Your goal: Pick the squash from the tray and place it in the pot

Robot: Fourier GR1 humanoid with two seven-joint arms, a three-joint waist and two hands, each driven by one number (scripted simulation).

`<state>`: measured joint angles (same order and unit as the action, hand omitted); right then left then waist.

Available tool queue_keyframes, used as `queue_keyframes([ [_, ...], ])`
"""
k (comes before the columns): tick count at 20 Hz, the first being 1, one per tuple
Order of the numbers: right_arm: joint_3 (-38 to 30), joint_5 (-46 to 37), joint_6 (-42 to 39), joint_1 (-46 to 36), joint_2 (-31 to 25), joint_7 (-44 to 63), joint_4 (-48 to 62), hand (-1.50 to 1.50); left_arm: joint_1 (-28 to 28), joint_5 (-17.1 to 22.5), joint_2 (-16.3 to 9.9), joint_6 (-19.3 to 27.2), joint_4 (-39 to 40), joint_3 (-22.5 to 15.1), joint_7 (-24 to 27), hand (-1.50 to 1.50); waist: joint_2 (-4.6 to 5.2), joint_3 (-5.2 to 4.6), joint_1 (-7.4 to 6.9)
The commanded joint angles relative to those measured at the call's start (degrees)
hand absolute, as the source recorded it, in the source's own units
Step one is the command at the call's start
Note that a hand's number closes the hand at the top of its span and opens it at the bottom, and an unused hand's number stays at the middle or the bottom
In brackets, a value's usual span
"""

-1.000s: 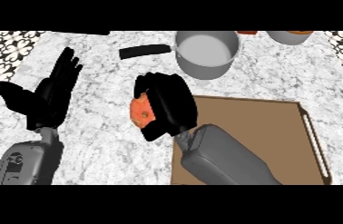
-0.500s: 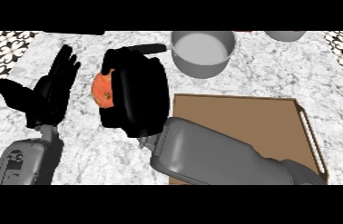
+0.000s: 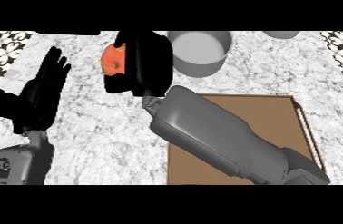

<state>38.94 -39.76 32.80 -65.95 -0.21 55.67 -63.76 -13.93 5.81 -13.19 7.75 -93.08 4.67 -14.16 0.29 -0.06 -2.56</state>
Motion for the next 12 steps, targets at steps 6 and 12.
queue_keyframes([
  [6, -0.28, -5.46, 3.34, -4.92, -1.05, -4.21, 21.46, 1.5, 1.56, -0.73, 1.13, 0.33, 0.67, -0.12, 2.23, 0.0, 0.17, -0.12, 0.38],
  [12, -2.66, -5.89, 6.76, -5.97, 0.17, -10.19, 34.28, 1.5, -0.15, -1.52, 1.73, 1.05, 0.47, -0.51, 1.79, 0.0, 0.34, 0.01, 0.43],
])
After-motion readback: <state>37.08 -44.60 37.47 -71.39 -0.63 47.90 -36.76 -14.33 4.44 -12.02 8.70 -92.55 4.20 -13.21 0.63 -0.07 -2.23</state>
